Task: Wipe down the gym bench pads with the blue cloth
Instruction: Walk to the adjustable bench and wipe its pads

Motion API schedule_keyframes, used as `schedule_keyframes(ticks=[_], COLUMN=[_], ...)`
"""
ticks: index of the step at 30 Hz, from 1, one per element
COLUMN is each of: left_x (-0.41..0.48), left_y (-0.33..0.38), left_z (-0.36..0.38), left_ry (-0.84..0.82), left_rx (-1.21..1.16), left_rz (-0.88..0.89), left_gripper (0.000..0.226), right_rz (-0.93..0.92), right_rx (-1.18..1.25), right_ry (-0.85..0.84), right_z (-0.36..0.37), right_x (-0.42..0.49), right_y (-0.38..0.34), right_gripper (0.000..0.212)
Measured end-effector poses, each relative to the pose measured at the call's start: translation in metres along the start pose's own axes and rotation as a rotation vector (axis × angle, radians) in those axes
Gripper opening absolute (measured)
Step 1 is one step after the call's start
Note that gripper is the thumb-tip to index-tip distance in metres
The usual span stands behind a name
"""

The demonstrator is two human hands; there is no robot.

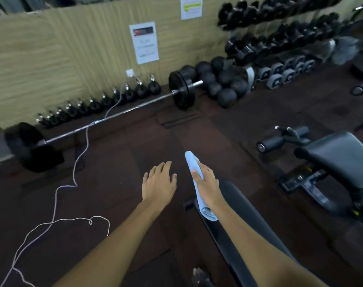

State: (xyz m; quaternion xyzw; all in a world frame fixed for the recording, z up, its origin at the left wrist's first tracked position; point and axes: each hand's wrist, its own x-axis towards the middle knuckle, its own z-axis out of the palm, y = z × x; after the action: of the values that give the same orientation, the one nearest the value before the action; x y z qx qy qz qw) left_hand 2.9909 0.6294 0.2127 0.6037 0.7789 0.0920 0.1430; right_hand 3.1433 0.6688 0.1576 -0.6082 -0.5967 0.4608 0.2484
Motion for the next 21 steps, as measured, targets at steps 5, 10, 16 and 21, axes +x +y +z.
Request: schedule_keyframes(ticks=[5, 10, 16, 21], left_x=[0.085, 0.199, 0.316, 0.424], left_y=[-0.031, -0.043, -0.030, 0.000], left_z=[-0.039, -0.071, -0.106, -0.123], left_ry=[0.033, 0.044, 0.021, 0.015], left_rx=[-0.009, -0.001, -0.005, 0.001], left_rz=[-0.056, -0.061, 0.004, 0.116], left_gripper=[0.052, 0.052, 0.051, 0.051], right_rz=[-0.062, -0.122, -0.176, -0.124], right_rx=[0.002, 0.049, 0.092, 0.146], right_ry=[-0.038, -0.048, 0.013, 0.112], right_z=[0.025, 0.033, 0.006, -0.028], right_x=[0.098, 0.213, 0.314, 0.404], right_y=[-0.055, -0.109, -0.164, -0.180], right_gripper=[0.064, 0.060, 0.053, 0.055])
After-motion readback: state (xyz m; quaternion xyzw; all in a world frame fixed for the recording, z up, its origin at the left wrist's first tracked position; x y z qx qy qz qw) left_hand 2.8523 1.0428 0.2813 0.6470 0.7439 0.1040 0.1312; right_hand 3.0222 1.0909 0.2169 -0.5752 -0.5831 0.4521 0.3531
